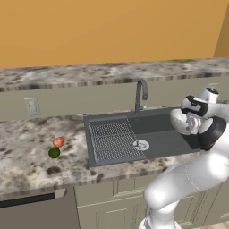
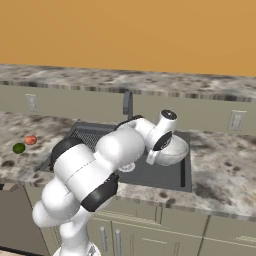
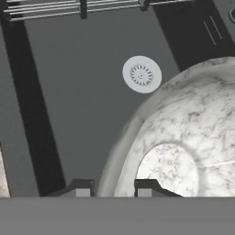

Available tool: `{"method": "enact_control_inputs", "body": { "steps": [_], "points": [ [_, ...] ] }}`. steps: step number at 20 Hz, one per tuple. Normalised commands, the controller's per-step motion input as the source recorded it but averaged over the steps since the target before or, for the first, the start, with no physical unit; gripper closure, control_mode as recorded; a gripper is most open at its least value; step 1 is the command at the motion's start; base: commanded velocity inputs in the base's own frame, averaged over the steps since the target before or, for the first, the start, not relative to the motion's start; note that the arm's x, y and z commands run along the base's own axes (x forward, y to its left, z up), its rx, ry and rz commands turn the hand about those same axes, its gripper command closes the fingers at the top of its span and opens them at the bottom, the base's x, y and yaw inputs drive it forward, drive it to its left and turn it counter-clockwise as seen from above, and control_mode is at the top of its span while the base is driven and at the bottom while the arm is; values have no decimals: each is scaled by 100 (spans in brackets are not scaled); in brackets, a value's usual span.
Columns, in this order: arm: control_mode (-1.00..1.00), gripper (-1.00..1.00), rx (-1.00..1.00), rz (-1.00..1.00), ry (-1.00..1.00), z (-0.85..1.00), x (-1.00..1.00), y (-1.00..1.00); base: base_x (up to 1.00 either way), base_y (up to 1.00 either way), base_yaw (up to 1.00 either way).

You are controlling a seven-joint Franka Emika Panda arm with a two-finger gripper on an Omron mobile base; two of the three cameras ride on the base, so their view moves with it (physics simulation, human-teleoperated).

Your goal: Remove the lime and peach from the sink. Then move the bowl and cup from the counter to the sink for washing.

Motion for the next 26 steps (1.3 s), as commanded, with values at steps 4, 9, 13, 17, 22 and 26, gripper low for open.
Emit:
{"method": "enact_control_inputs", "body": {
  "steps": [4, 9, 13, 17, 22, 26],
  "points": [
    [-100, 100, 0, 4, 3, -17, 21, 13, 0, 0, 0],
    [-100, 100, 0, 2, 4, -17, 23, 10, 0, 0, 0],
    [-100, 100, 0, 1, 2, -20, 25, 13, 0, 0, 0],
    [-100, 100, 0, 0, 2, -21, 23, 1, 0, 0, 0],
    [-100, 100, 0, 0, 0, -23, 20, 0, 0, 0, 0],
    [-100, 100, 0, 0, 0, -17, 27, 0, 0, 0, 0]
  ]
}}
